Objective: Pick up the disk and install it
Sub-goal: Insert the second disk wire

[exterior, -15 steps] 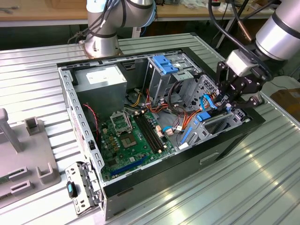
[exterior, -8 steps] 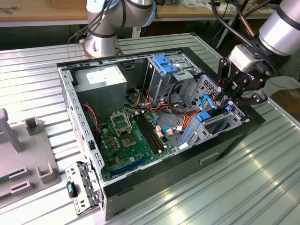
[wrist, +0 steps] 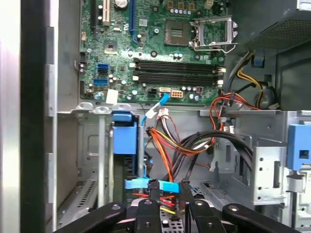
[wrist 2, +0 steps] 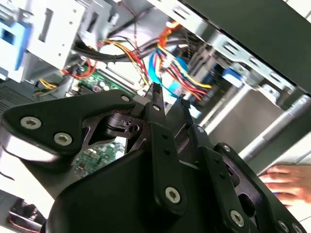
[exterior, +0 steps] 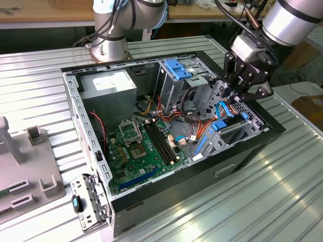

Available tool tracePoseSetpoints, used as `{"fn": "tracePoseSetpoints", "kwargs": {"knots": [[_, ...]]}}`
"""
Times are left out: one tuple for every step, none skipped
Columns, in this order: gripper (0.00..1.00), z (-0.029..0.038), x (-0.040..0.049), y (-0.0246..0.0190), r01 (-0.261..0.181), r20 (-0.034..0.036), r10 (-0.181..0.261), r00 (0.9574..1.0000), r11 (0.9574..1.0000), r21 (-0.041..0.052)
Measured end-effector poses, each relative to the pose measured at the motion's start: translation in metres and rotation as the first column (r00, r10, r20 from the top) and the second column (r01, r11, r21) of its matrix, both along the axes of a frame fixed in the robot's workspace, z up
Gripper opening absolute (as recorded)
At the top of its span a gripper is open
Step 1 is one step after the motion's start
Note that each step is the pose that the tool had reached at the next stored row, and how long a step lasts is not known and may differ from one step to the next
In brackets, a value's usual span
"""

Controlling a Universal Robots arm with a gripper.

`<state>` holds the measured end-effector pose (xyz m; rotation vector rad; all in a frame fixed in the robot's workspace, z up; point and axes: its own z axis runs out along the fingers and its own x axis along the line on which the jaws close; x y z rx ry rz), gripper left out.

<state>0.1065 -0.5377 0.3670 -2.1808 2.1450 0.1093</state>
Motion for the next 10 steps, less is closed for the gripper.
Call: {"fn": "tracePoseSetpoints", "kwargs": {"knots": [[0.30, -0.0001, 0.0000, 0.0044, 0.000, 0.0000, 0.000, 1.0000, 1.0000, -0.0003], [0.30, 0.0000, 0.0000, 0.0080, 0.000, 0.0000, 0.000, 1.0000, 1.0000, -0.0010], [0.30, -0.0001, 0.0000, 0.0127, 0.000, 0.0000, 0.000, 1.0000, 1.0000, -0.0014], [0.30, -0.0001, 0.0000, 0.0156, 0.000, 0.0000, 0.000, 1.0000, 1.0000, -0.0013], [0.30, -0.0001, 0.0000, 0.0156, 0.000, 0.0000, 0.000, 1.0000, 1.0000, -0.0015], [0.30, 0.0000, 0.0000, 0.0156, 0.000, 0.0000, 0.000, 1.0000, 1.0000, -0.0017], [0.30, 0.0000, 0.0000, 0.0160, 0.000, 0.0000, 0.000, 1.0000, 1.0000, -0.0016], [0.30, 0.0000, 0.0000, 0.0163, 0.000, 0.0000, 0.000, 1.0000, 1.0000, -0.0016], [0.30, 0.0000, 0.0000, 0.0163, 0.000, 0.0000, 0.000, 1.0000, 1.0000, -0.0016], [0.30, 0.0000, 0.0000, 0.0163, 0.000, 0.0000, 0.000, 1.0000, 1.0000, -0.0016]]}}
